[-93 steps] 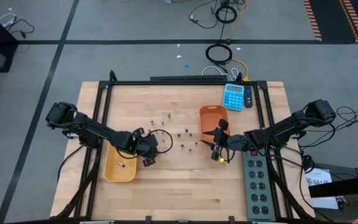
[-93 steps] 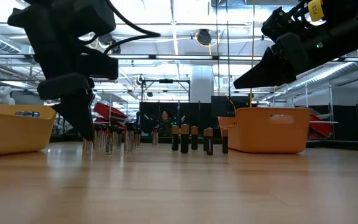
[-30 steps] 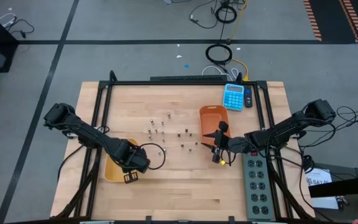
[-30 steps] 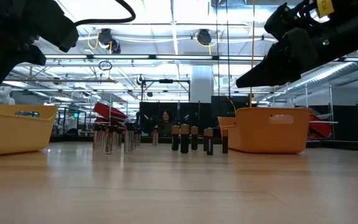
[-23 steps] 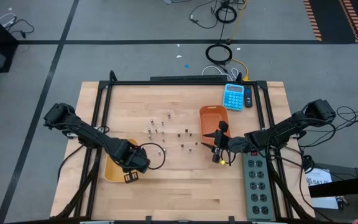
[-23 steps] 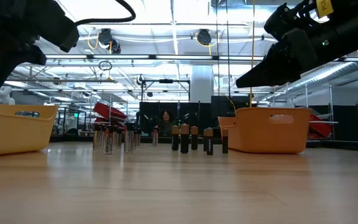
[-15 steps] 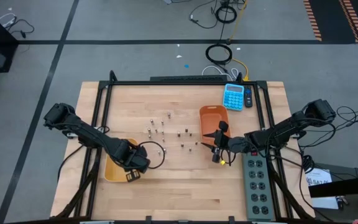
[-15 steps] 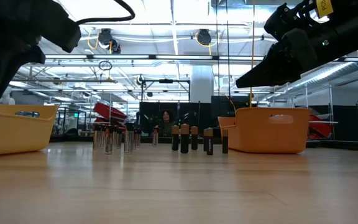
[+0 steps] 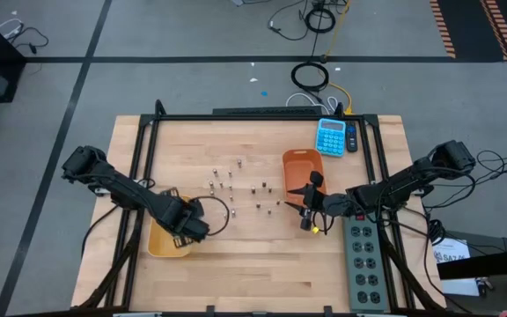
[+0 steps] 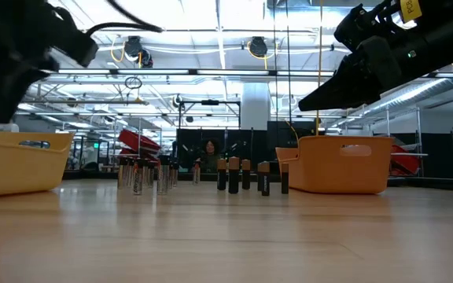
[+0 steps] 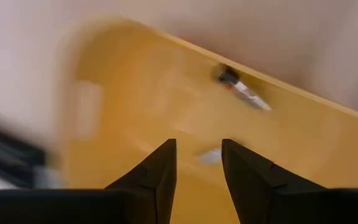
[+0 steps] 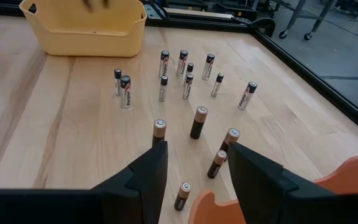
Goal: Sort batteries
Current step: Put the silver black battery into the yellow bin
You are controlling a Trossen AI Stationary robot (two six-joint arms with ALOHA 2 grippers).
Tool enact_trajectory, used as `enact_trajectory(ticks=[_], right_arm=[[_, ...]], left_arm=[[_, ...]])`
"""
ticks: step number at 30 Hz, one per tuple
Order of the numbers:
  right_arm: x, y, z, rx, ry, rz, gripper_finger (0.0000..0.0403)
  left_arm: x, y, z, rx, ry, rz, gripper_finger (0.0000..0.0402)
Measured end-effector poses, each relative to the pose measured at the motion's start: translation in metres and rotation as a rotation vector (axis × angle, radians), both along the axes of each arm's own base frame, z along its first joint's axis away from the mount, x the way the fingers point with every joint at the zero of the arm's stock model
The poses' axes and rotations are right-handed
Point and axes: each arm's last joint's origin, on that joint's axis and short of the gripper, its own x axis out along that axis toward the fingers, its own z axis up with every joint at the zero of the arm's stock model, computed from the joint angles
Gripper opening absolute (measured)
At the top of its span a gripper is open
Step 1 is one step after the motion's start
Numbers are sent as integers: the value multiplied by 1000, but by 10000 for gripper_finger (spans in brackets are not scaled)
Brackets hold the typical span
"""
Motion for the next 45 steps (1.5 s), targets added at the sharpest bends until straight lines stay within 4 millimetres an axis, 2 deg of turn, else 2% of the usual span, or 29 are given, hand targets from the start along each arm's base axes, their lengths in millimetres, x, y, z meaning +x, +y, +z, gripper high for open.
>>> enact_trajectory(ticks=[3,6,10,15,19,26,32,37,45], right_arm=[[0,0,0,2,0,-2,160],[0,0,0,5,3,-5,160],[-1,-2,-2,-13,19,-48,160],[-1,-5,-4,-9,38,-59,160],[0,-4,-9,-6,62,-40,160],[2,-3,-18,-15,95,-38,160],[4,0,-17,-21,61,-56,160],[1,9,-16,-47,45,-50,161],[1,10,-15,-68,46,-64,162]], left_arm=[[2,10,1,124,-26,-53,138],[7,21,2,179,-33,-88,138],[13,36,4,158,-11,-104,138],[30,50,16,5,-58,-129,138],[35,66,17,-21,-61,-208,138],[51,104,16,70,-156,-261,138],[53,135,1,110,-212,-224,140],[48,156,-7,124,-203,-158,165],[60,174,6,244,-322,-217,209]])
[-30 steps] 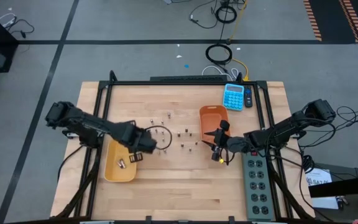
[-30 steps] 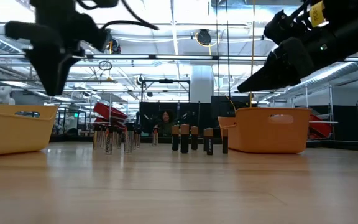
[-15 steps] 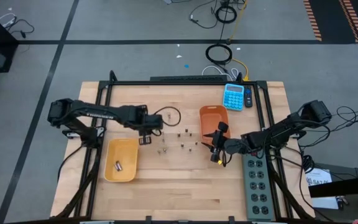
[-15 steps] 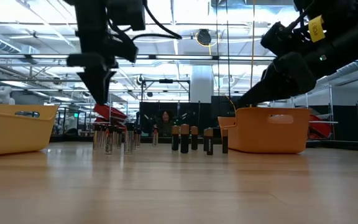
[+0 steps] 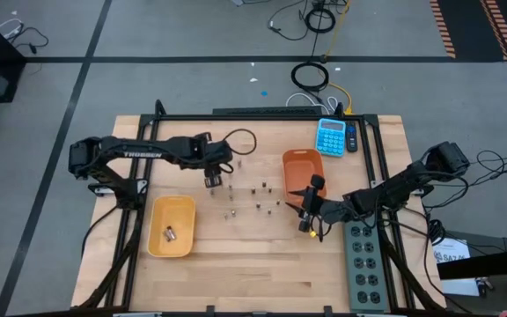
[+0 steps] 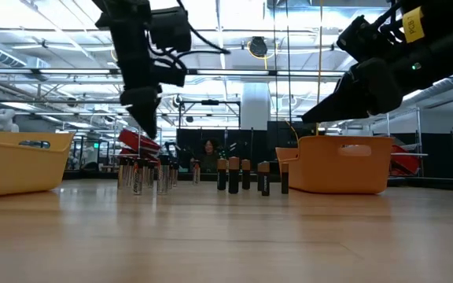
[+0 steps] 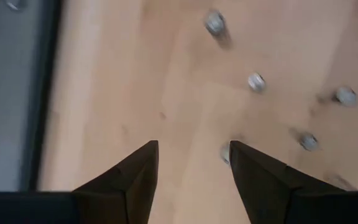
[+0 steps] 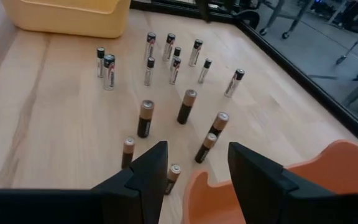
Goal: Sort batteries
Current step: Put the silver black battery into the yellow bin
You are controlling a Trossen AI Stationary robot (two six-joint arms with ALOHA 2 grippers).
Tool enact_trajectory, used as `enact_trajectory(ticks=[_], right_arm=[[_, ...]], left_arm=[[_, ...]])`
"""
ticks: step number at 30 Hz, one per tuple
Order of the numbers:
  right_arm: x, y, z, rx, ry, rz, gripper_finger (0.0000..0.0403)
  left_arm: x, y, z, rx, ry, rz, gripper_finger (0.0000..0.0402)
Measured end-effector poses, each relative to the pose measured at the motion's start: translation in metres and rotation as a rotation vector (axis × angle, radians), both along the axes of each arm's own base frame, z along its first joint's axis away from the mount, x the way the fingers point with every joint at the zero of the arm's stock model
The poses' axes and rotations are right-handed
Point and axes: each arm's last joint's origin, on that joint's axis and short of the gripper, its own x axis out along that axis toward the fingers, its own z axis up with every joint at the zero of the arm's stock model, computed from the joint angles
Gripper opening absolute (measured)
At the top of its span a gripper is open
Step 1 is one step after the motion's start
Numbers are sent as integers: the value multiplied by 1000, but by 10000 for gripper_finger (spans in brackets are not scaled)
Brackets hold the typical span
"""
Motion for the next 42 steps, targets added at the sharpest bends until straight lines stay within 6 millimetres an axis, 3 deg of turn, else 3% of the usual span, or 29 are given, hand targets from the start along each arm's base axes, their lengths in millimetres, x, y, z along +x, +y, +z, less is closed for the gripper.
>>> enact_trajectory(ticks=[7,10,14,20,29,36,42], right_arm=[[-1,5,0,51,-9,25,162],[4,11,7,35,9,25,159],[11,18,19,-14,73,-15,154],[11,17,21,-80,90,-37,159],[12,17,21,-99,96,-30,156],[11,17,21,-101,96,-33,155],[11,16,20,-110,106,-36,155]], left_arm=[[0,8,-2,45,55,-83,210],[0,12,-1,76,46,-34,207],[-3,16,-1,121,59,19,176],[2,19,2,103,35,-58,142],[20,32,48,43,-170,-95,181],[26,37,43,-111,-265,-98,219],[41,35,19,-247,-256,-79,221]])
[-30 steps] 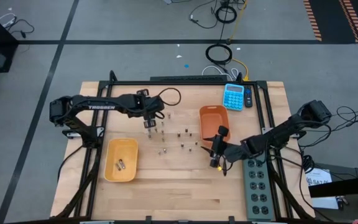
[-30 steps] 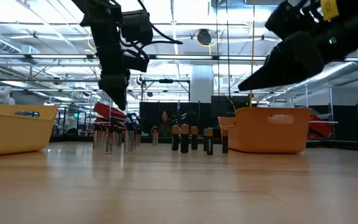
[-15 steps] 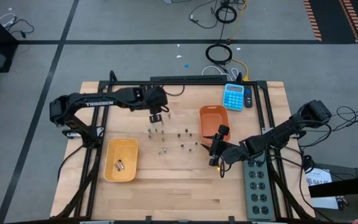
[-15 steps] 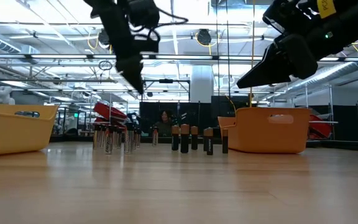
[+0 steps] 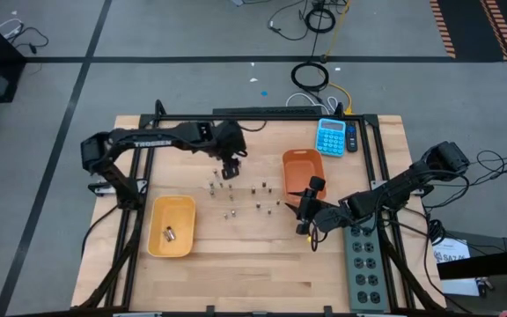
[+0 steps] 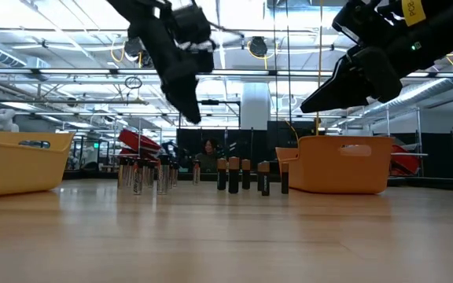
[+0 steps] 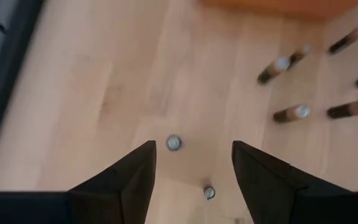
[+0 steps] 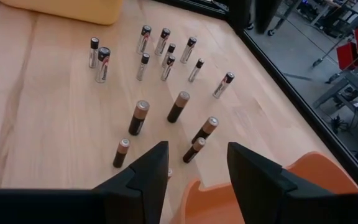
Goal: Sort batteries
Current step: Put the silver black battery into the yellow bin
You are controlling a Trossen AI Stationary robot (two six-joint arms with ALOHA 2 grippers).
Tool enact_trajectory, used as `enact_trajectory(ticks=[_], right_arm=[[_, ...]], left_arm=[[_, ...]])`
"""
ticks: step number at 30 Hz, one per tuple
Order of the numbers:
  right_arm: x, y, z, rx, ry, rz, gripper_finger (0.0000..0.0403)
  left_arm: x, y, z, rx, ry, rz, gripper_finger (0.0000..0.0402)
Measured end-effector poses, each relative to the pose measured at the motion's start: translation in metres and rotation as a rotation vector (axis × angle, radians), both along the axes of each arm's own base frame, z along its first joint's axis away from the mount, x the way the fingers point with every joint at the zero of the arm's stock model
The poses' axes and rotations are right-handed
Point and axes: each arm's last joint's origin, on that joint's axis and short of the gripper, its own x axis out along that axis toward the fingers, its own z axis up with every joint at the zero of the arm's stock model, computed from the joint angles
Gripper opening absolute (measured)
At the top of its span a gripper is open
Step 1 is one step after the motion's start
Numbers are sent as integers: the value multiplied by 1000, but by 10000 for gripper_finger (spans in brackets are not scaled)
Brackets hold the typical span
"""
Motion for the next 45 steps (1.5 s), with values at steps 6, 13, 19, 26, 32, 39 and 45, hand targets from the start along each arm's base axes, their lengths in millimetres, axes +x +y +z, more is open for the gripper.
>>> enact_trajectory(ticks=[6,13,19,26,32,39,45], right_arm=[[0,0,-1,-12,11,3,155],[-1,0,-1,-13,15,3,155],[-2,-1,-2,-12,25,-1,155],[-6,-3,-9,-1,25,-9,155],[-7,-3,-10,-1,25,-12,155],[-6,-3,-10,2,18,-12,155],[-7,-3,-10,2,19,-12,155]], left_arm=[[17,-7,-20,26,72,-44,221],[26,2,-33,46,112,-23,221],[31,7,-51,66,156,-36,221],[33,13,-64,52,188,-17,221],[33,16,-67,38,187,-4,219],[33,15,-68,12,185,-17,133],[34,15,-75,-19,197,-42,56]])
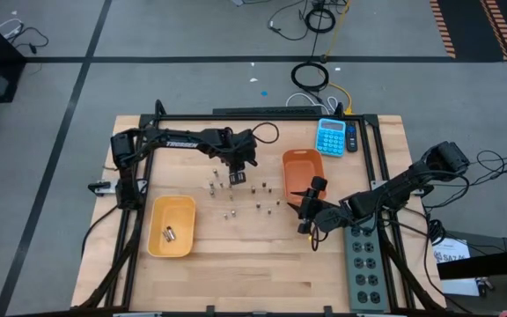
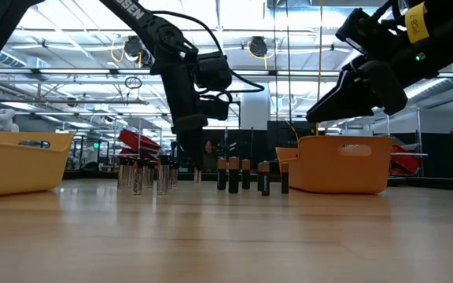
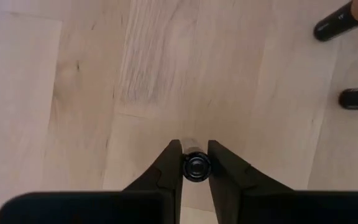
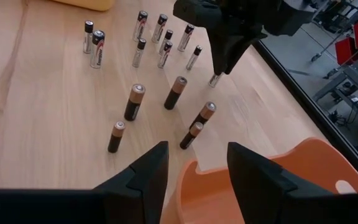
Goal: Sort batteries
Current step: Put the silver black battery into the yellow bin
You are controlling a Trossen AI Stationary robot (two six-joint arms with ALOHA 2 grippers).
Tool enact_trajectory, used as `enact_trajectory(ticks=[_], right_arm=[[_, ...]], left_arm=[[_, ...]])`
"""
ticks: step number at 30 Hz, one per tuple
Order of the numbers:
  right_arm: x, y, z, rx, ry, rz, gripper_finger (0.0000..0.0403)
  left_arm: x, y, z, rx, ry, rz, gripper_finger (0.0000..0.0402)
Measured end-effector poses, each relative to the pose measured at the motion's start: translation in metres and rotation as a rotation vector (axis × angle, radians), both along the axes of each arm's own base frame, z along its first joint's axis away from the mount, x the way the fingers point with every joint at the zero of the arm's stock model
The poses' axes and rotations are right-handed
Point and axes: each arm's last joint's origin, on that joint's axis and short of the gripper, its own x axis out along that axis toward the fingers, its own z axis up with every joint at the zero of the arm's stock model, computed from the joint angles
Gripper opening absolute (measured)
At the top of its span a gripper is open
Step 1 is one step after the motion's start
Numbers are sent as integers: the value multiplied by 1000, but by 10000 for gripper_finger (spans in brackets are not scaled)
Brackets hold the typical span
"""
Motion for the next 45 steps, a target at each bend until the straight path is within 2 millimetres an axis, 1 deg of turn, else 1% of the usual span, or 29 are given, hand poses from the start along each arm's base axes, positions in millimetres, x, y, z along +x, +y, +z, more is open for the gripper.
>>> enact_trajectory(ticks=[3,5,7,8,11,14,16,17,18,20,22,25,28,31,35,39,42,45], right_arm=[[0,0,1,3,-8,1,155],[1,0,1,3,-11,2,155],[1,0,1,2,-12,3,155],[1,0,1,2,-12,3,155],[1,0,1,7,-17,2,155],[1,1,2,10,-25,2,155],[1,1,2,12,-28,1,155],[1,1,2,12,-27,1,155],[2,1,2,12,-29,1,155],[2,1,3,14,-33,2,155],[2,1,3,15,-34,1,155],[2,1,3,19,-36,6,155],[2,2,3,27,-43,8,155],[3,2,4,32,-54,8,155],[3,2,5,35,-61,12,155],[4,3,6,42,-76,13,155],[4,3,7,48,-84,23,155],[5,4,7,58,-88,33,155]], left_arm=[[0,0,0,10,2,-1,56],[-2,0,4,29,2,2,56],[-4,0,13,42,-2,7,56],[-4,0,22,59,-12,13,56],[-7,0,62,120,-85,19,56],[-18,-9,100,100,-167,30,56],[-32,-20,122,-9,-190,57,56],[-40,-26,131,-82,-189,75,56],[-50,-34,137,-159,-171,91,56],[-68,-54,142,-269,-96,107,56],[-86,-77,144,-336,11,123,56],[-108,-110,143,-381,164,176,56],[-120,-138,133,-390,226,213,56],[-129,-159,117,-353,286,250,64],[-139,-174,92,-263,370,314,103],[-148,-179,77,-205,413,384,140],[-150,-180,75,-196,430,384,161],[-147,-181,82,-231,413,373,172]])
